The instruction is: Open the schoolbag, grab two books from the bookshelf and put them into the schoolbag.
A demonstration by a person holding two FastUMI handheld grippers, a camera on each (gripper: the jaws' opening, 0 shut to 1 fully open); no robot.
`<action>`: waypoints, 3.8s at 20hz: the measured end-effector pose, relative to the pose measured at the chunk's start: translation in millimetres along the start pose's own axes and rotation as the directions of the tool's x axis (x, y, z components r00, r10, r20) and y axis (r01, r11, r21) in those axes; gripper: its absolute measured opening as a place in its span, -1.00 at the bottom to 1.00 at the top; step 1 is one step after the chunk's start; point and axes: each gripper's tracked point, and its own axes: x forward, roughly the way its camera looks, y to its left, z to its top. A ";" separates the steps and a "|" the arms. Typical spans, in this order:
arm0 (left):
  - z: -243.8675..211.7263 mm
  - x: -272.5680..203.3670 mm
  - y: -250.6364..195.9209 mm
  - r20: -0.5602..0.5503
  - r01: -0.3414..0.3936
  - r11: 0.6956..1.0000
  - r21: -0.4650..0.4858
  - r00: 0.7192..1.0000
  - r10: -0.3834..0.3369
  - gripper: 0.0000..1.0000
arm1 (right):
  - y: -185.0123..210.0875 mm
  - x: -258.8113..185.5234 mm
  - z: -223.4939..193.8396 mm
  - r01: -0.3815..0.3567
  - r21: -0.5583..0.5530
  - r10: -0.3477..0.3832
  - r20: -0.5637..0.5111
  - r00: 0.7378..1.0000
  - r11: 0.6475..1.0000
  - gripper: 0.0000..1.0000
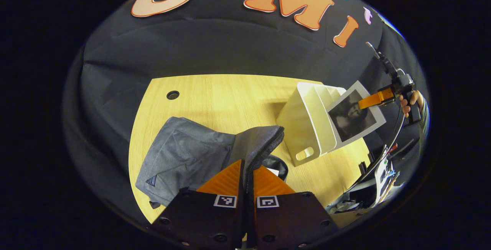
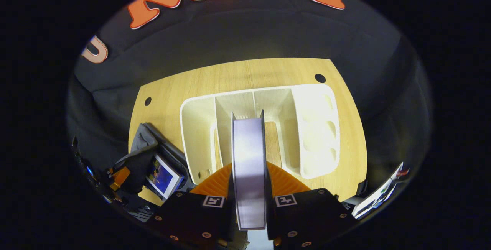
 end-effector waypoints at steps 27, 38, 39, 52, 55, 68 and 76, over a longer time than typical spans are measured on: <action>-4.9 -11.6 3.8 -0.031 0.168 0.961 0.219 0.986 -0.166 -0.90 | 87.1 -80.3 -187.2 -0.219 0.404 0.174 0.145 0.974 0.888 -0.36; 13.1 -34.7 16.9 -0.005 0.198 0.948 0.250 0.979 -0.203 -0.90 | 173.7 -58.3 -191.7 -0.473 0.507 0.358 0.313 0.880 0.721 -0.38; 15.0 -36.8 19.5 -0.002 0.195 0.948 0.252 0.980 -0.201 -0.90 | 182.2 -52.8 -190.4 -0.490 0.505 0.375 0.318 0.871 0.710 -0.38; 39.7 -57.7 22.1 0.027 0.197 0.947 0.255 0.977 -0.210 -0.90 | 269.8 18.5 -173.2 -0.636 0.532 0.520 0.374 0.768 0.559 -0.39; 44.6 -61.1 20.7 0.030 0.215 0.948 0.233 0.973 -0.228 -0.90 | 281.5 31.6 -171.0 -0.648 0.532 0.525 0.385 0.759 0.546 -0.39; 40.2 -67.9 -7.4 0.034 0.241 0.924 0.297 0.965 -0.262 -0.90 | 336.6 102.0 -164.3 -0.689 0.552 0.501 0.477 0.722 0.469 -0.39; 39.9 -64.5 6.6 0.083 0.181 0.950 0.254 0.974 -0.208 -0.90 | 343.2 119.3 -172.9 -0.550 0.483 0.461 0.300 0.835 0.682 0.00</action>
